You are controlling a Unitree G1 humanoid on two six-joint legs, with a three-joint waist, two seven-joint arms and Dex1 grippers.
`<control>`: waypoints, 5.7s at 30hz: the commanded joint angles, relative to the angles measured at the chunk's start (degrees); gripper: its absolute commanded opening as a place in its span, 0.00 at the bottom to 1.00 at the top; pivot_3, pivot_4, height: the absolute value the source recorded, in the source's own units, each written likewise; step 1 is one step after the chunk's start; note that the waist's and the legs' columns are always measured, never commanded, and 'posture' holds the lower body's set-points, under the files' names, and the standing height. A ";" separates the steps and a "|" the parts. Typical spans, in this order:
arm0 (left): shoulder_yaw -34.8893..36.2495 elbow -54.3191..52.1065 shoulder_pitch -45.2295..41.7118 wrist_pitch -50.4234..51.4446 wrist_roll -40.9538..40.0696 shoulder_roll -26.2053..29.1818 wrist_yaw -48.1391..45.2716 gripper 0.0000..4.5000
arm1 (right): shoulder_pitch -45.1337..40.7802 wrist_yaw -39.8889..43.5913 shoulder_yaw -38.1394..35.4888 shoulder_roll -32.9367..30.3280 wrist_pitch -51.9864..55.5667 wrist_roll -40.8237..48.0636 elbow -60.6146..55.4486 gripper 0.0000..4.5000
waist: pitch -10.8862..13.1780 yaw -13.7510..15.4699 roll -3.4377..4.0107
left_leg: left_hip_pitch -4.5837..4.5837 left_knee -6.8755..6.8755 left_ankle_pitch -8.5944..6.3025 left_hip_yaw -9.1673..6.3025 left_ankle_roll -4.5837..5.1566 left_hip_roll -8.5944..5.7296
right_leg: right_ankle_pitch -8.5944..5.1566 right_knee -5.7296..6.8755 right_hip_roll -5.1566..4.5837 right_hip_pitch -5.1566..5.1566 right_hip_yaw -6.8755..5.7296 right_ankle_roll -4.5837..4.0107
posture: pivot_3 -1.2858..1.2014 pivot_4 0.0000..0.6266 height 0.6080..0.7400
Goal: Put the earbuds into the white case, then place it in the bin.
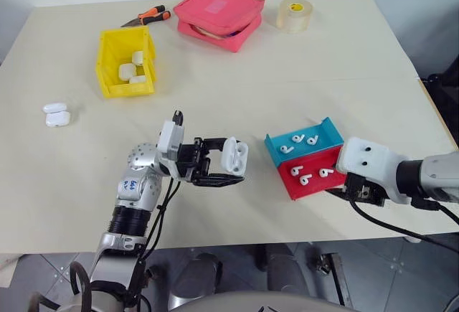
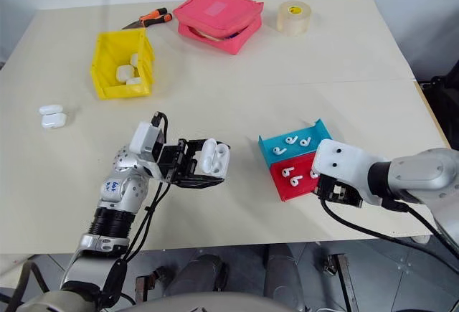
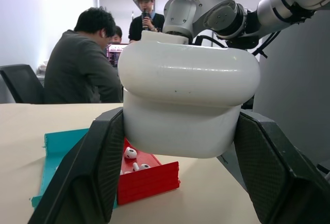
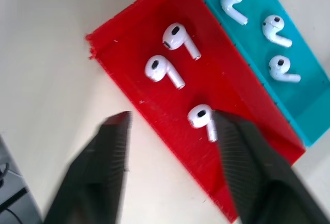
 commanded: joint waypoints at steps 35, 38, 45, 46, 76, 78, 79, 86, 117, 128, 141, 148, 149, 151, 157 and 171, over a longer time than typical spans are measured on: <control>-0.43 -9.67 7.05 -1.60 -0.27 1.62 3.89 0.62 | -17.00 19.64 21.13 9.87 -21.78 -28.43 22.83 0.56 | 0.00 -0.13 0.03 | -0.03 -0.06 0.00 0.06 0.01 0.05 | 0.08 -0.17 0.06 -0.01 -0.01 -0.01 | 0.52 0.24 1.00; -0.33 -9.50 7.08 -1.85 -0.18 1.70 4.06 0.62 | -17.05 20.18 20.96 10.28 -21.72 -28.91 23.01 0.48 | 0.00 -0.15 0.02 | -0.03 -0.05 0.00 0.05 0.01 0.05 | 0.08 -0.17 0.06 0.00 -0.01 -0.01 | 0.52 0.24 1.00; -0.05 -8.27 6.38 -2.21 -0.20 2.12 3.76 0.62 | -16.78 20.47 20.04 10.89 -20.77 -29.38 22.68 0.10 | 0.00 -0.13 0.03 | -0.03 -0.05 0.00 0.04 0.01 0.05 | 0.09 -0.17 0.06 0.00 -0.01 -0.01 | 0.52 0.24 1.00; -0.06 -8.02 6.14 -2.22 -0.24 2.11 3.62 0.62 | -16.68 20.16 19.57 11.01 -20.37 -29.33 22.52 0.10 | 0.00 -0.13 0.02 | -0.03 -0.05 0.00 0.04 0.01 0.05 | 0.09 -0.17 0.05 0.00 -0.01 -0.01 | 0.52 0.24 1.00; -1.24 11.52 -7.42 -5.05 0.73 -6.91 -1.14 0.62 | -7.42 -14.55 -10.44 51.05 4.70 9.61 -9.32 0.10 | -0.05 -0.49 0.12 | 0.01 -0.06 0.05 -0.16 0.10 -0.06 | 0.16 -0.16 0.07 -0.02 -0.01 -0.01 | 0.52 0.24 1.00; -1.12 11.65 -7.83 -4.93 0.76 -7.16 -1.15 0.62 | -6.64 -15.27 -9.55 51.01 2.83 9.67 -8.80 0.10 | -0.05 -0.63 0.12 | 0.01 -0.06 0.06 -0.15 0.11 -0.09 | 0.16 -0.16 0.06 -0.02 -0.02 -0.01 | 0.52 0.24 1.00; -1.20 11.75 -7.94 -4.90 0.95 -7.11 -1.50 0.62 | -6.52 -15.71 -9.07 51.24 1.75 9.61 -8.36 0.10 | -0.05 -0.75 0.12 | 0.01 -0.06 0.06 -0.15 0.11 -0.09 | 0.16 -0.16 0.06 -0.03 -0.01 -0.01 | 0.52 0.24 1.00; -1.43 11.57 -8.53 -4.28 1.98 -6.84 -2.34 0.62 | -5.53 -16.90 -5.25 50.50 -3.62 8.71 -6.26 0.10 | -0.05 -0.90 0.12 | 0.01 -0.06 0.06 -0.16 0.11 -0.07 | 0.16 -0.17 0.06 -0.02 -0.03 -0.01 | 0.52 0.24 1.00; -1.02 11.30 -8.94 -3.27 5.01 -5.69 1.42 0.62 | -3.82 -18.52 -2.46 46.16 -9.59 13.00 -7.25 0.10 | -0.05 -1.52 0.12 | 0.00 -0.12 0.06 -0.20 0.12 -0.06 | 0.16 -0.21 0.07 -0.03 -0.02 -0.01 | 0.52 0.24 1.00; -1.57 8.77 -8.68 -1.37 5.13 -4.62 0.45 0.62 | -2.15 -17.15 -0.24 45.68 -16.58 8.47 -1.95 0.10 | -0.05 -1.56 0.12 | 0.01 -0.12 0.06 -0.18 0.12 -0.06 | 0.16 -0.21 0.07 -0.02 -0.03 -0.01 | 0.52 0.24 1.00; -1.19 2.53 -5.69 1.51 4.09 -4.60 5.59 0.62 | 2.36 -16.37 1.21 46.56 -22.11 6.21 1.19 0.10 | -0.05 -1.57 0.12 | 0.01 -0.12 0.06 -0.19 0.12 -0.06 | 0.16 -0.21 0.08 -0.03 -0.03 -0.01 | 0.52 0.24 1.00; -0.70 1.73 -5.25 1.31 3.16 -4.99 5.94 0.62 | 3.17 -16.29 2.77 47.59 -25.92 5.00 4.14 0.10 | -0.05 -1.59 0.12 | 0.02 -0.12 0.06 -0.18 0.12 -0.06 | 0.16 -0.21 0.09 -0.02 -0.02 -0.01 | 0.52 0.24 1.00; -0.71 1.71 -5.21 1.18 3.09 -5.08 5.89 0.62 | 3.20 -16.31 3.16 47.88 -26.58 4.65 4.71 0.10 | -0.05 -1.59 0.12 | 0.02 -0.13 0.06 -0.18 0.12 -0.06 | 0.16 -0.21 0.08 -0.03 -0.02 -0.01 | 0.52 0.24 1.00; -0.76 1.55 -5.11 1.12 2.78 -5.38 5.65 0.62 | 3.05 -16.47 3.94 48.66 -27.92 3.90 6.06 0.10 | -0.05 -1.60 0.12 | 0.02 -0.12 0.06 -0.18 0.12 -0.06 | 0.16 -0.21 0.09 -0.02 -0.03 -0.01 | 0.52 0.24 1.00; -0.74 1.69 -5.12 0.75 2.89 -5.77 5.05 0.62 | 2.86 -16.23 5.77 49.59 -29.92 2.33 8.28 0.10 | -0.05 -1.62 0.12 | 0.03 -0.13 0.06 -0.18 0.12 -0.06 | 0.16 -0.21 0.10 -0.02 -0.02 -0.02 | 0.52 0.24 1.00; 2.61 6.80 -7.49 -3.30 3.03 -4.98 4.50 0.62 | 4.31 -13.11 5.88 40.26 -26.00 1.57 5.64 0.10 | -0.05 -1.60 0.12 | 0.02 -0.13 0.06 -0.17 0.12 -0.06 | 0.16 -0.23 0.08 -0.01 -0.03 -0.01 | 0.52 0.24 1.00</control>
